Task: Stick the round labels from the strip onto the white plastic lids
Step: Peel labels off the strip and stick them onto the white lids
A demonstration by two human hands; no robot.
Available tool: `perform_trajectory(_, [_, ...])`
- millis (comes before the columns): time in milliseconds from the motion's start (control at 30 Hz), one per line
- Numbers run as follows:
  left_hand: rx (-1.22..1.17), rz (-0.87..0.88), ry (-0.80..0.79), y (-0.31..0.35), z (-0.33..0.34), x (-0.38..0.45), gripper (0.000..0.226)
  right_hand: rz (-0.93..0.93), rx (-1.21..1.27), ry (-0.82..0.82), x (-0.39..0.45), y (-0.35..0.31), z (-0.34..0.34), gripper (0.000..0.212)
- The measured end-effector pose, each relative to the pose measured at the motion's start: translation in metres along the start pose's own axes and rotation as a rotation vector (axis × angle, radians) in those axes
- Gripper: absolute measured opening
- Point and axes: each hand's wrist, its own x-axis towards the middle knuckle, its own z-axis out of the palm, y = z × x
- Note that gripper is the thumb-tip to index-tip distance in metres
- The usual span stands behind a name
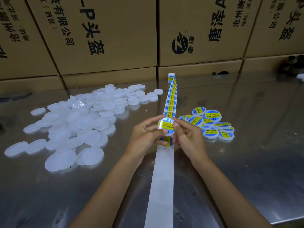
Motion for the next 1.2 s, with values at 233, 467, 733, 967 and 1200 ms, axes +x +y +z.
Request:
perform_trajectory(233, [-0.09,-0.026,0.209,0.0,-0.006,0.001,0.032,0.02,0.011,-0.171,-0.002,-0.004,0.005,0.039])
perform_trajectory(467, [-0.112,-0.069,0.219,-0.005,-0.007,0.002,0.022,0.08,0.011,-0.153,0.0,0.001,0.006,0.037])
perform_trajectory(733, [-0.057,-0.146,0.223,-0.009,-0.006,0.007,0.027,0.1,-0.27,0.354,0.017,0.019,-0.022,0.046])
perform_trajectory(967, [-0.003,-0.134,0.255,-0.011,-0.009,0.008,0.025,0.184,-0.465,0.274,0.017,0.022,-0.026,0.075])
perform_trajectory(1200, [0.723,0.117,0.614,0.0,-0.044,0.013,0.033,0.025,-0.53,0.27,0.013,0.023,-0.016,0.034])
